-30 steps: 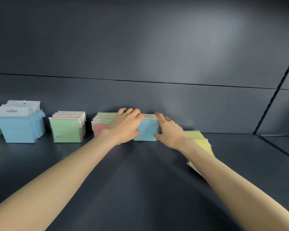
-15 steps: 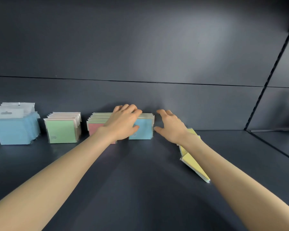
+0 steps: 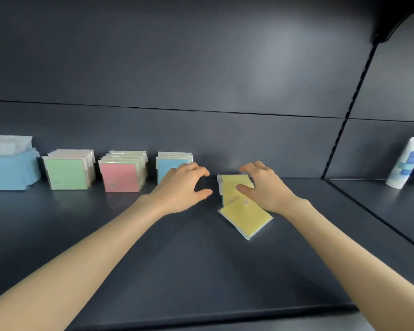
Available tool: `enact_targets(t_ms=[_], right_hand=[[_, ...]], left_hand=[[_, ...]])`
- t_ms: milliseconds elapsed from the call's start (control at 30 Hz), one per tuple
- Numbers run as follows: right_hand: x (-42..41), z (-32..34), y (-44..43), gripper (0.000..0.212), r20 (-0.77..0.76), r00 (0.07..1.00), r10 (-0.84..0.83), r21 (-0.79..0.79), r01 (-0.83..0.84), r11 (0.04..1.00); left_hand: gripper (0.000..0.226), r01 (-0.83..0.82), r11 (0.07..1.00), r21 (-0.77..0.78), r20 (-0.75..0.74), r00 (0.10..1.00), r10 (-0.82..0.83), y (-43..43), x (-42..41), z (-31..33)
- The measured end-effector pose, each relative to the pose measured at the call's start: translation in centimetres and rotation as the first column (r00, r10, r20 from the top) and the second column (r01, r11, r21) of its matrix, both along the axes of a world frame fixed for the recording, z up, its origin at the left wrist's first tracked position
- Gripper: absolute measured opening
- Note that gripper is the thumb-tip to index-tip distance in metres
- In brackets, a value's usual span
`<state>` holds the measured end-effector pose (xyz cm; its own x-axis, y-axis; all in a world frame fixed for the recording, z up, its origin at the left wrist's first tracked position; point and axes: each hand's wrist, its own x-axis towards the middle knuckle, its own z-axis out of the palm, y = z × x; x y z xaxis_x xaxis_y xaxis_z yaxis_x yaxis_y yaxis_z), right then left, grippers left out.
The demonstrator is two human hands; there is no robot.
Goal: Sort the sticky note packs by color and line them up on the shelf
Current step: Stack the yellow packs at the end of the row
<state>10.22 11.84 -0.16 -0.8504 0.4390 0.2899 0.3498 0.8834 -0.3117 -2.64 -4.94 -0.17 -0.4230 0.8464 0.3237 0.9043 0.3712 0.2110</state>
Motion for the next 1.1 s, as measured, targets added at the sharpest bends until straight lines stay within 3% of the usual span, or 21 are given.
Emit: enact_targets(t_ms=[267,433,600,733,867,967,1033,1100], right_hand=[[4.0,-1.4,2.1,0.040,-0.001,0.990,0.141,-0.291,-0.135,0.947],[4.6,-1.5,3.1,0.047,0.007,0.975,0.221,-0.417,-0.198,0.887],[3.9,-1.1,4.6,0.045,-0.066,0.980,0.189,-0.468,-0.198,0.861],[3.1,-0.9,5.3,0.047,-0.112,0.975,0.194,-0.641,-0.220,0.735],[2.6,-0.6,5.8,0.030,-0.225,0.956,0.189,-0.685,-0.293,0.667],[2.7,-0.6,6.4,0.028,-0.325,0.943,0.068,-0.779,-0.308,0.547],[2.9,-0.7,6.8,0.030,-0.334,0.939,0.080,-0.819,-0.331,0.468],[3.1,-0.7,7.0,0.025,-0.379,0.922,0.083,-0.823,-0.377,0.425]], left_hand=[[0.048,-0.078,0.989,-0.122,0.282,0.953,0.110,2.1,4.8,-2.6],[0.032,-0.131,0.987,0.088,0.516,0.854,0.067,2.9,6.4,-2.5],[0.030,-0.184,0.950,0.252,0.611,0.792,-0.009,4.0,6.3,-1.8],[0.030,-0.226,0.906,0.359,0.717,0.688,-0.112,4.8,5.8,-1.4],[0.028,-0.245,0.877,0.414,0.744,0.646,-0.171,5.7,5.1,-0.9],[0.027,-0.323,0.830,0.454,0.813,0.531,-0.238,6.5,4.8,-1.2],[0.027,-0.358,0.805,0.474,0.850,0.425,-0.311,6.6,4.9,-1.6],[0.034,-0.309,0.833,0.459,0.861,0.384,-0.333,6.6,5.0,-1.7]])
